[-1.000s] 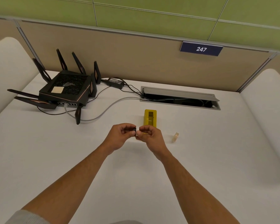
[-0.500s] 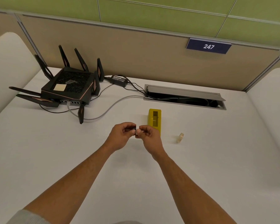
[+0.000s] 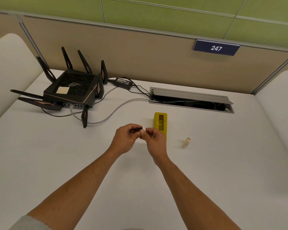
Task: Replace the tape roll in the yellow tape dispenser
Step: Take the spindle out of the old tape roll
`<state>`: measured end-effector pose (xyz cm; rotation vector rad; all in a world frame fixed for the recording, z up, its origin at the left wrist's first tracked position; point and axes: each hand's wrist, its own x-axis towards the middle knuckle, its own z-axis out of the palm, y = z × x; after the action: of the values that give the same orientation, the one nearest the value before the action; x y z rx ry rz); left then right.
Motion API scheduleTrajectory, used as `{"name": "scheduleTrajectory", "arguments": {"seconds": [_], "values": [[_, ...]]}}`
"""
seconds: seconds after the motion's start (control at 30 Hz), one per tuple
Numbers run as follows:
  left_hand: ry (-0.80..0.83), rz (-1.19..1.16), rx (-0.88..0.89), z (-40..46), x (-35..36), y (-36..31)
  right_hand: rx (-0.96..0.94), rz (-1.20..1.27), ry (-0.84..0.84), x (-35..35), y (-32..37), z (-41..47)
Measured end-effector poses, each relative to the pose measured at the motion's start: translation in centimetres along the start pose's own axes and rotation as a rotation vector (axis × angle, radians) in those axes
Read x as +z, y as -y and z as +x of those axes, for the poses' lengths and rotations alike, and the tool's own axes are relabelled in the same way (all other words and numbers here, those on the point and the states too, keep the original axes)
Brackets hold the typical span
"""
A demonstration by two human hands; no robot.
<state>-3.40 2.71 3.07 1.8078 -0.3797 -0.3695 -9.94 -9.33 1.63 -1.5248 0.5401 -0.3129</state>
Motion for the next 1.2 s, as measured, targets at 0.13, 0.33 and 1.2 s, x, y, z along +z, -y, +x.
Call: {"name": "scheduleTrajectory", "arguments": {"seconds": [0.13,0.33,1.2], "values": [[-0.031,-0.006,0.018,0.2,0.0,-0.2,-0.028,0.009,-0.035,0.5,0.2,0.1],[-0.034,-0.008,0.021,0.2,-0.2,-0.3,-0.016,0.024,-0.033,1.1,0.2,0.2],[-0.123,0.079,0.009,1.2,-4.5,3.1,0.024,-0.764,0.031,4.1,-4.0,2.4]]}}
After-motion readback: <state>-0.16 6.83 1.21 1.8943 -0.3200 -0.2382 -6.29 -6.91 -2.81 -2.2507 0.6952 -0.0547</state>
